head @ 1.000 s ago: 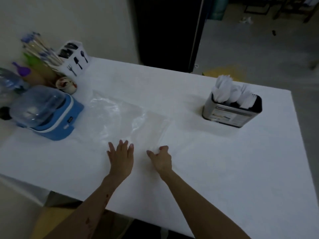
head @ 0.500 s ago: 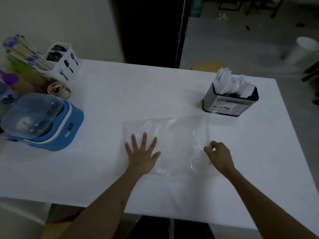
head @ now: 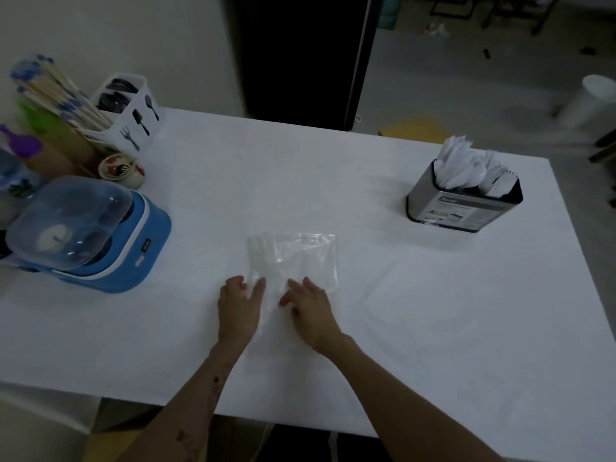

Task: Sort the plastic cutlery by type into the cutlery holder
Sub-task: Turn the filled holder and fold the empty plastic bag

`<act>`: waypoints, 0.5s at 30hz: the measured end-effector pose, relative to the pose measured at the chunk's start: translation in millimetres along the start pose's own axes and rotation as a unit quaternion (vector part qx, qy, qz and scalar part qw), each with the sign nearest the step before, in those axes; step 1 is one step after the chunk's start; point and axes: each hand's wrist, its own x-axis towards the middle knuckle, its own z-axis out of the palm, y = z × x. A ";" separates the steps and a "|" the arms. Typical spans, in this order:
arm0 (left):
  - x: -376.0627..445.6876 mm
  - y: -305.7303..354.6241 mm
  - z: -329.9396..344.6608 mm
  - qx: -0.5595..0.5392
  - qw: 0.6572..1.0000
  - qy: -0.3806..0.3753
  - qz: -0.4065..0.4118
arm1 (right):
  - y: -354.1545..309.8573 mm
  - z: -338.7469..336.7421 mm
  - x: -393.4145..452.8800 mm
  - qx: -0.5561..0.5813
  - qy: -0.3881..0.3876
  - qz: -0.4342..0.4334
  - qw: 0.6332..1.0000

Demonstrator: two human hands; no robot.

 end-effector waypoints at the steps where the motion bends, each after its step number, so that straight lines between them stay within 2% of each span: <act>1: 1.9 -0.5 1.3 0.033 0.999 -0.032 0.000 | 2.6 -4.1 -1.1 0.004 0.059 0.023 0.998; 3: 2.2 0.0 7.3 0.083 0.993 -0.079 0.010 | 7.9 -18.0 -3.3 0.008 0.169 0.135 0.976; 4: 1.6 1.0 11.0 0.100 0.991 -0.090 0.012 | 12.0 -26.4 -3.8 0.019 0.184 0.194 0.963; 7: -3.8 8.1 20.0 0.145 0.983 -0.099 0.044 | 33.0 -49.1 -0.2 0.059 0.104 0.284 0.951; 11: -22.7 36.8 38.4 0.186 0.962 -0.162 0.115 | 68.5 -78.9 -18.9 0.170 0.086 0.291 0.938; 15: -62.1 81.4 88.9 0.197 0.923 -0.258 0.209 | 106.1 -113.7 -74.0 0.144 0.136 0.232 0.952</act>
